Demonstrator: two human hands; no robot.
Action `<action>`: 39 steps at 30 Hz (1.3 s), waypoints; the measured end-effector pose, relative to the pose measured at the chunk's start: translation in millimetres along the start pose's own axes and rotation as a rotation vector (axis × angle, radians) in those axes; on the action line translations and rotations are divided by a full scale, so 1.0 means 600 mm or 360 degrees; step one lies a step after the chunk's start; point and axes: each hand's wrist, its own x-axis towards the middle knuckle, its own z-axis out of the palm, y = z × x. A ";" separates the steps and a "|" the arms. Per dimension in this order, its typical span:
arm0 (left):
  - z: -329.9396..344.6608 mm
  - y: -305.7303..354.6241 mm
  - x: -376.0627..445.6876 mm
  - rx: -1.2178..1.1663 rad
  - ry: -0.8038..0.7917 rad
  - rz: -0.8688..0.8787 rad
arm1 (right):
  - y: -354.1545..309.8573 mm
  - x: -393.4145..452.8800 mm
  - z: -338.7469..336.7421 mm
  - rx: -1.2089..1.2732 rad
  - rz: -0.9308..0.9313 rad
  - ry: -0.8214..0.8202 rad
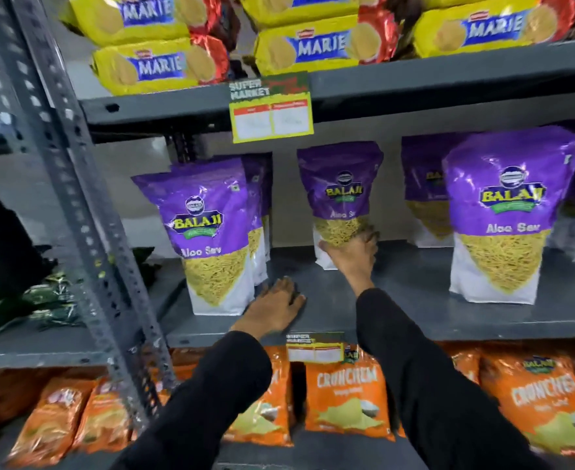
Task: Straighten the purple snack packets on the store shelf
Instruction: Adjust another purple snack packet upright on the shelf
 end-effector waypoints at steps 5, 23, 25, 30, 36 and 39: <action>0.024 -0.024 0.021 -0.0009 0.0019 0.0117 | 0.011 0.042 0.038 -0.0010 0.0148 0.0078; 0.030 -0.031 0.026 0.0130 0.0083 0.0234 | -0.009 0.002 0.049 -0.0272 0.0070 0.0357; 0.030 -0.030 0.026 0.0126 0.0082 0.0226 | -0.007 -0.006 0.046 -0.0297 0.0062 0.0361; 0.027 -0.026 0.025 0.0134 0.0056 0.0199 | -0.005 -0.036 0.023 -0.0322 0.0034 0.0337; 0.022 -0.020 0.020 0.0164 0.0006 0.0151 | 0.000 -0.086 -0.014 -0.0304 -0.0040 0.0306; 0.017 -0.015 0.016 0.0182 -0.0012 0.0135 | 0.000 -0.110 -0.031 -0.0286 -0.0057 0.0289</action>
